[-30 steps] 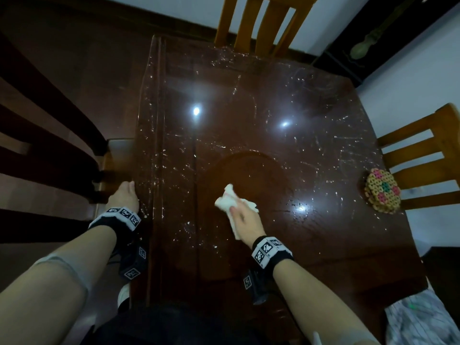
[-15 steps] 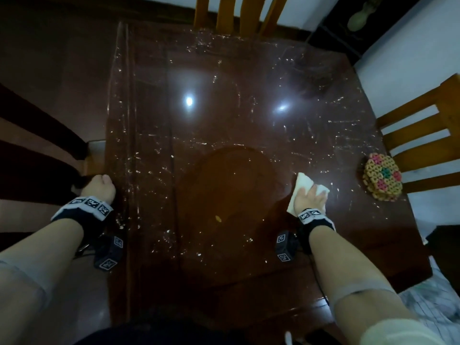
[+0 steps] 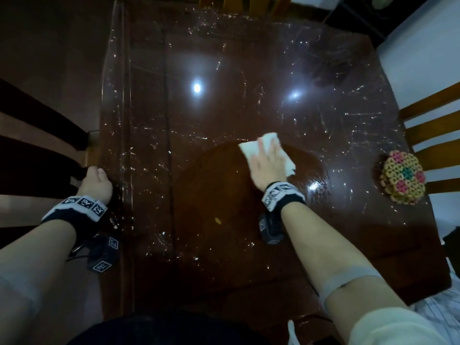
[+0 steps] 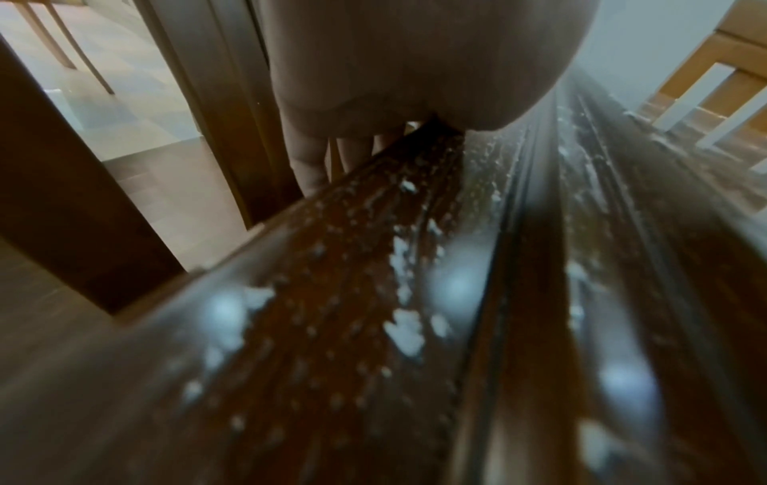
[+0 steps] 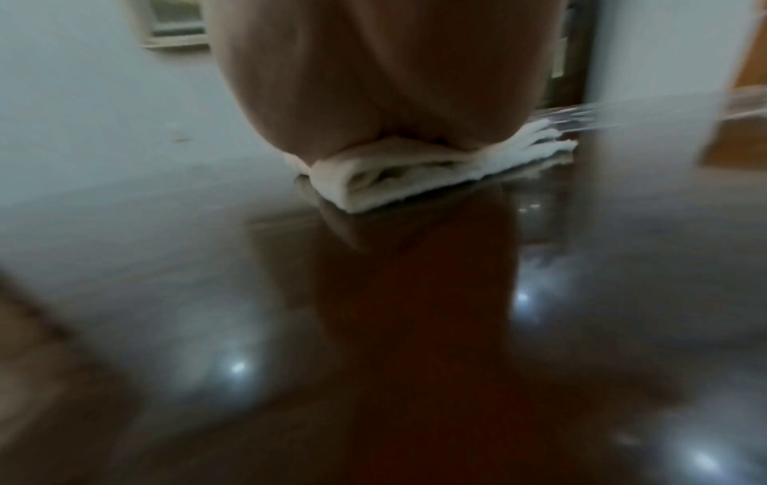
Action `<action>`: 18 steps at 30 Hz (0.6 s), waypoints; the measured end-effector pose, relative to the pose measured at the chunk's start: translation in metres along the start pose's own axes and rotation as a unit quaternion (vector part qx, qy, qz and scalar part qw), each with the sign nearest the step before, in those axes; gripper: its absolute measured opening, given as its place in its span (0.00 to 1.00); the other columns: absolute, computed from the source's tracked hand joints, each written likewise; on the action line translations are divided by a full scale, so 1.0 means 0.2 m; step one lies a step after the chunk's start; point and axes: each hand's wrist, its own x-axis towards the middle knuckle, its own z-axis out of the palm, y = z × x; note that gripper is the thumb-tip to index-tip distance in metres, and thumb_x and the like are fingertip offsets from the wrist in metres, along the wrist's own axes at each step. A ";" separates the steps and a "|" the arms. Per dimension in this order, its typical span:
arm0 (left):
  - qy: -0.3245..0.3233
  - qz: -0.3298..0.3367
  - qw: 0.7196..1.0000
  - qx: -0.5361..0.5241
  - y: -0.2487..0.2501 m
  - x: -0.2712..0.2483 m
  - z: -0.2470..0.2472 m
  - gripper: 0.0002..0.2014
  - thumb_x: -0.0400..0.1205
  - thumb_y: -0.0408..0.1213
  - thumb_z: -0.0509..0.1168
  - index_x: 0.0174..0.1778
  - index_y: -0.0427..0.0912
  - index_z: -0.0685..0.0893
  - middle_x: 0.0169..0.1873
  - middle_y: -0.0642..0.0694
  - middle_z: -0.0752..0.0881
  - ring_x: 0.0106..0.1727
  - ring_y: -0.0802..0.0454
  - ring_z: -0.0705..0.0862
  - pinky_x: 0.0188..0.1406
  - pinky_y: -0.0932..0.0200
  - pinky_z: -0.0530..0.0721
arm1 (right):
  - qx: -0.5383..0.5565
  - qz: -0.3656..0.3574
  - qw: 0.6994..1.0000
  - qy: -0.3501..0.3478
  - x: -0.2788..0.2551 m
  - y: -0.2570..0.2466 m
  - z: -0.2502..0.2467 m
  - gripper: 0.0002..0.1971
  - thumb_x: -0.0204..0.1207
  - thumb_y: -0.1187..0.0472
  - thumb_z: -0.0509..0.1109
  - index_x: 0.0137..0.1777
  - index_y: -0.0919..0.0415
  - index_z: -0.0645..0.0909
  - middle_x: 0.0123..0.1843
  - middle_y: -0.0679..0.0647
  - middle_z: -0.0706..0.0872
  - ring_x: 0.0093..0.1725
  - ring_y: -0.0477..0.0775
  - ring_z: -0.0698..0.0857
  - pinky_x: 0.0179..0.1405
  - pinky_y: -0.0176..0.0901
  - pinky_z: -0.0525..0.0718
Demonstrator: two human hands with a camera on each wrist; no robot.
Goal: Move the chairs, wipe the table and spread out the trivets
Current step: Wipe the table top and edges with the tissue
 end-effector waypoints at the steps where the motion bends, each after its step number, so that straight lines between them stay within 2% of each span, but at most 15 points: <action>1: -0.008 0.000 1.000 0.001 -0.01 0.01 0.00 0.21 0.90 0.41 0.43 0.74 0.31 0.65 0.68 0.24 0.72 0.68 0.26 0.71 0.66 0.41 0.67 | -0.024 -0.050 0.998 -0.008 -0.01 -0.11 0.03 0.32 0.83 0.45 0.37 0.85 0.54 0.55 0.86 0.62 0.48 0.85 0.62 0.43 0.82 0.61 0.52; 3: -0.027 -0.001 1.000 0.005 -0.01 0.04 -0.01 0.22 0.90 0.41 0.43 0.74 0.30 0.65 0.70 0.24 0.71 0.70 0.27 0.70 0.68 0.41 0.66 | -0.043 -0.150 0.988 -0.017 -0.09 -0.32 0.08 0.29 0.84 0.45 0.43 0.84 0.53 0.56 0.86 0.61 0.50 0.85 0.62 0.45 0.81 0.59 0.54; 5: -0.046 -0.006 0.999 0.012 -0.01 0.06 -0.03 0.23 0.91 0.42 0.43 0.77 0.31 0.64 0.72 0.25 0.69 0.72 0.28 0.68 0.69 0.42 0.66 | -0.001 -0.220 0.975 -0.040 -0.21 -0.52 0.11 0.27 0.87 0.47 0.48 0.85 0.50 0.53 0.87 0.58 0.45 0.85 0.58 0.42 0.82 0.55 0.46; 7: -0.064 -0.009 0.998 0.018 -0.01 0.06 -0.04 0.23 0.91 0.42 0.43 0.78 0.32 0.62 0.74 0.26 0.68 0.74 0.29 0.67 0.70 0.44 0.65 | 0.026 -0.250 0.966 -0.069 -0.31 -0.65 0.12 0.27 0.88 0.48 0.46 0.85 0.47 0.49 0.87 0.52 0.41 0.85 0.52 0.38 0.82 0.52 0.37; 9: -0.079 -0.012 0.996 0.027 -0.01 0.06 -0.06 0.23 0.91 0.42 0.43 0.78 0.33 0.63 0.75 0.26 0.67 0.74 0.29 0.67 0.71 0.46 0.64 | 0.038 -0.262 0.961 -0.079 -0.35 -0.69 0.12 0.25 0.89 0.50 0.47 0.85 0.47 0.50 0.87 0.50 0.43 0.85 0.49 0.39 0.83 0.51 0.37; 11: -0.097 -0.013 0.995 0.035 -0.03 0.08 -0.08 0.23 0.91 0.45 0.43 0.78 0.36 0.64 0.75 0.28 0.69 0.74 0.30 0.68 0.71 0.46 0.64 | 0.110 -0.261 0.954 -0.101 -0.35 -0.68 0.07 0.24 0.89 0.54 0.49 0.84 0.50 0.58 0.87 0.50 0.51 0.85 0.48 0.46 0.84 0.49 0.42; 13: -0.100 -0.008 0.994 0.037 -0.04 0.10 -0.09 0.23 0.90 0.47 0.45 0.77 0.37 0.68 0.73 0.30 0.72 0.73 0.31 0.70 0.71 0.45 0.66 | 0.233 -0.239 0.936 -0.115 -0.35 -0.65 0.00 0.22 0.88 0.57 0.53 0.81 0.54 0.66 0.84 0.53 0.62 0.83 0.52 0.59 0.81 0.47 0.54; 14: -0.091 -0.002 0.995 0.039 -0.05 0.11 -0.10 0.23 0.90 0.48 0.47 0.75 0.38 0.70 0.72 0.32 0.74 0.71 0.31 0.72 0.70 0.45 0.68 | 0.293 -0.214 0.927 -0.097 -0.35 -0.61 -0.03 0.21 0.88 0.58 0.55 0.79 0.54 0.69 0.82 0.54 0.68 0.80 0.54 0.66 0.78 0.46 0.62; 16: -0.051 0.009 0.998 0.045 -0.06 0.10 -0.12 0.22 0.88 0.50 0.52 0.71 0.41 0.75 0.66 0.34 0.80 0.65 0.32 0.78 0.63 0.46 0.74 | 0.360 -0.151 0.921 -0.008 -0.34 -0.50 -0.07 0.20 0.86 0.55 0.57 0.77 0.52 0.73 0.77 0.54 0.76 0.75 0.56 0.75 0.73 0.49 0.73; 18: 0.012 0.027 0.999 0.042 -0.07 0.07 -0.14 0.18 0.86 0.49 0.55 0.63 0.42 0.78 0.56 0.36 0.84 0.52 0.35 0.82 0.50 0.48 0.78 | 0.330 -0.075 0.938 0.073 -0.33 -0.34 -0.10 0.21 0.86 0.55 0.55 0.77 0.51 0.72 0.76 0.54 0.77 0.71 0.57 0.78 0.68 0.50 0.77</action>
